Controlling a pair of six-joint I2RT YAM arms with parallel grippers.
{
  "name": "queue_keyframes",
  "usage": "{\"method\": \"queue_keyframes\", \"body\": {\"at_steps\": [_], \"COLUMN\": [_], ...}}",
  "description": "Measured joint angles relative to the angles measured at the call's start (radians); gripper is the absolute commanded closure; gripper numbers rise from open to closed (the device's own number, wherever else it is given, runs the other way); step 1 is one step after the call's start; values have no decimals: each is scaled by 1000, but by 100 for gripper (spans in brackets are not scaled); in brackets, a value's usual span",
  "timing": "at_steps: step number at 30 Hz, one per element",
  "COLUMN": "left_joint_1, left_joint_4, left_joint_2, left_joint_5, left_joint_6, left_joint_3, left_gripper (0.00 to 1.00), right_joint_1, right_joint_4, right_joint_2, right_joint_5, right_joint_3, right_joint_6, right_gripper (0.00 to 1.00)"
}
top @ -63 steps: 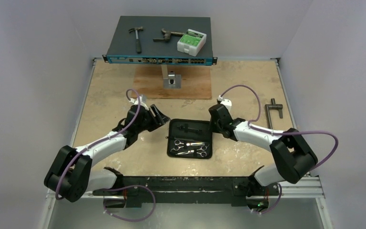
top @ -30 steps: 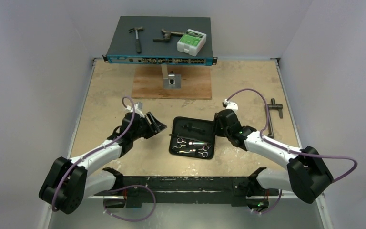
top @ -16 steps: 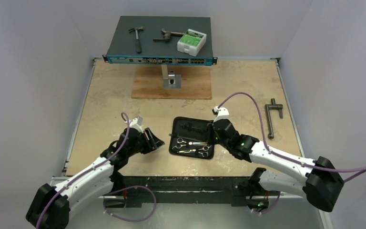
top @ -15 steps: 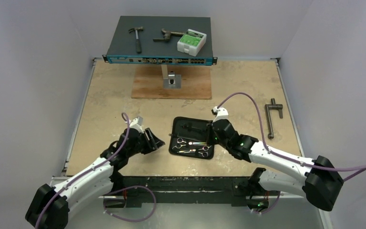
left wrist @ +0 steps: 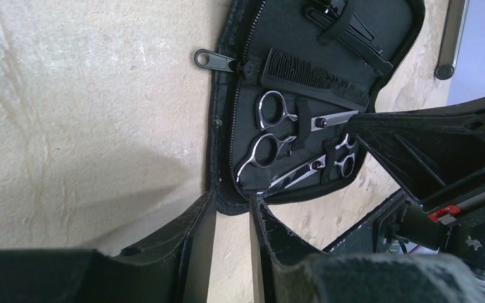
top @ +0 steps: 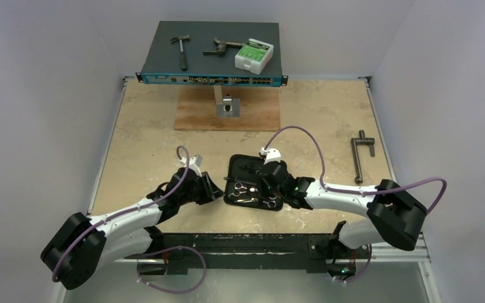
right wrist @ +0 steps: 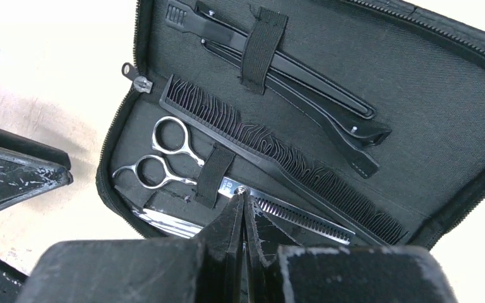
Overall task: Sort the hair-cutting tools
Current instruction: Adjust the comb in the hairdressing tool bag.
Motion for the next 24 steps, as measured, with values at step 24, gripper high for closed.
{"method": "queue_keyframes", "body": {"at_steps": [24], "left_joint_1": [-36], "left_joint_4": [101], "left_joint_2": [113], "left_joint_5": [8], "left_joint_6": [-2], "left_joint_3": [-16], "left_gripper": [82], "right_joint_1": [5], "right_joint_4": [-3], "right_joint_2": [124], "right_joint_5": [96], "right_joint_3": [33], "right_joint_6": [71], "right_gripper": [100]}}
